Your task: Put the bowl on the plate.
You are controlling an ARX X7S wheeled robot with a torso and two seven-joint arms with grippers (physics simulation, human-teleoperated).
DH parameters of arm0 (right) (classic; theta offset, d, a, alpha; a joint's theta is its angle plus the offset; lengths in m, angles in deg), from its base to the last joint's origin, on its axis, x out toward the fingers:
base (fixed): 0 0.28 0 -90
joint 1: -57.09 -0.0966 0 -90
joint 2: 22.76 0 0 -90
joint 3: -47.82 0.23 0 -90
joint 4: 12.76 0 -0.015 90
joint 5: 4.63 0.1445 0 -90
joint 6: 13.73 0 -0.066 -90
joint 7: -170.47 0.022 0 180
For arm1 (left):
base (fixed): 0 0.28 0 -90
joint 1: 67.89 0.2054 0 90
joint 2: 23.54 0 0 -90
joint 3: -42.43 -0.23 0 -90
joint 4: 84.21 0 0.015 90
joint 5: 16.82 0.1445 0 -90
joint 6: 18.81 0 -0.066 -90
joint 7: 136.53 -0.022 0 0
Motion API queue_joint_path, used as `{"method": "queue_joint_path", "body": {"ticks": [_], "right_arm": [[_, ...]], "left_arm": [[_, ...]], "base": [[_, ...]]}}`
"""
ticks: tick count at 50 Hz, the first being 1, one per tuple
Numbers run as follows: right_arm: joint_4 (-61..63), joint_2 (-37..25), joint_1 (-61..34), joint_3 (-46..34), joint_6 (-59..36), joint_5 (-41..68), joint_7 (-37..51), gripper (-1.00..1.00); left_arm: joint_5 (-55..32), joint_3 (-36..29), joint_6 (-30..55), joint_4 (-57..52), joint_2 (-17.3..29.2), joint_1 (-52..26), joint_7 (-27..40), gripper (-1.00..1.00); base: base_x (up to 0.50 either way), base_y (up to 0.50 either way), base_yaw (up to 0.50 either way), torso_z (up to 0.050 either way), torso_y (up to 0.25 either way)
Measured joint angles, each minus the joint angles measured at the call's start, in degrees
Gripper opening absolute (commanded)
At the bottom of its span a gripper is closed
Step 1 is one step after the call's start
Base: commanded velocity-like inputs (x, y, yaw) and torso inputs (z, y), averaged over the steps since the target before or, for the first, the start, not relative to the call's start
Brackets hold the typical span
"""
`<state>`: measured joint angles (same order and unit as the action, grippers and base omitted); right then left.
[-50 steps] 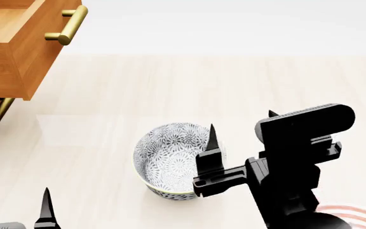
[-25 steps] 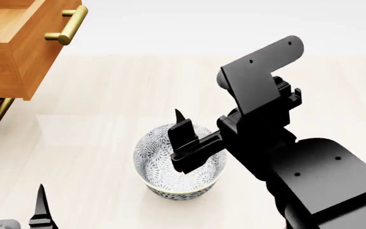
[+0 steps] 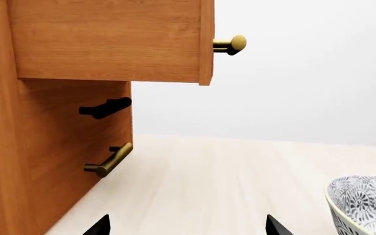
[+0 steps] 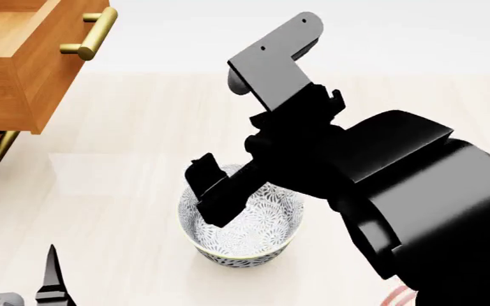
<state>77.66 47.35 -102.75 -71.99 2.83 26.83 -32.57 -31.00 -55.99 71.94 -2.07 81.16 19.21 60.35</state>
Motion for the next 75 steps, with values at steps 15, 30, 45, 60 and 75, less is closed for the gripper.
{"method": "queue_joint_path", "body": {"ticks": [15, 30, 45, 60, 75], "right_arm": [[-10.5, 2.6, -5.2, -6.7, 2.6, -1.3, -5.4, 1.00], [-22.0, 5.8, -8.4, -10.9, 7.6, -3.5, -9.2, 1.00], [-30.2, 8.5, -9.1, -13.7, 11.6, -4.9, -11.5, 1.00], [-35.0, 10.0, -8.3, -15.6, 13.8, -5.6, -12.5, 1.00], [-41.1, 12.3, -8.6, -17.6, 17.0, -6.6, -14.3, 1.00]], "left_arm": [[-0.2, -0.3, 0.2, -0.8, 0.4, 0.2, 0.5, 1.00], [-0.4, -0.5, 0.2, -1.5, 0.8, 0.5, 0.9, 1.00], [-0.7, -0.6, -0.3, -1.1, 1.0, 0.4, 1.1, 1.00], [-1.0, -0.9, -0.6, -0.6, 1.2, 0.3, 1.3, 1.00], [-1.2, -1.0, -0.2, -1.6, 1.7, 0.6, 1.8, 1.00]], "base": [[0.00, 0.00, 0.00, 0.000, 0.000], [0.00, 0.00, 0.00, 0.000, 0.000], [0.00, 0.00, 0.00, 0.000, 0.000], [0.00, 0.00, 0.00, 0.000, 0.000], [0.00, 0.00, 0.00, 0.000, 0.000]]}}
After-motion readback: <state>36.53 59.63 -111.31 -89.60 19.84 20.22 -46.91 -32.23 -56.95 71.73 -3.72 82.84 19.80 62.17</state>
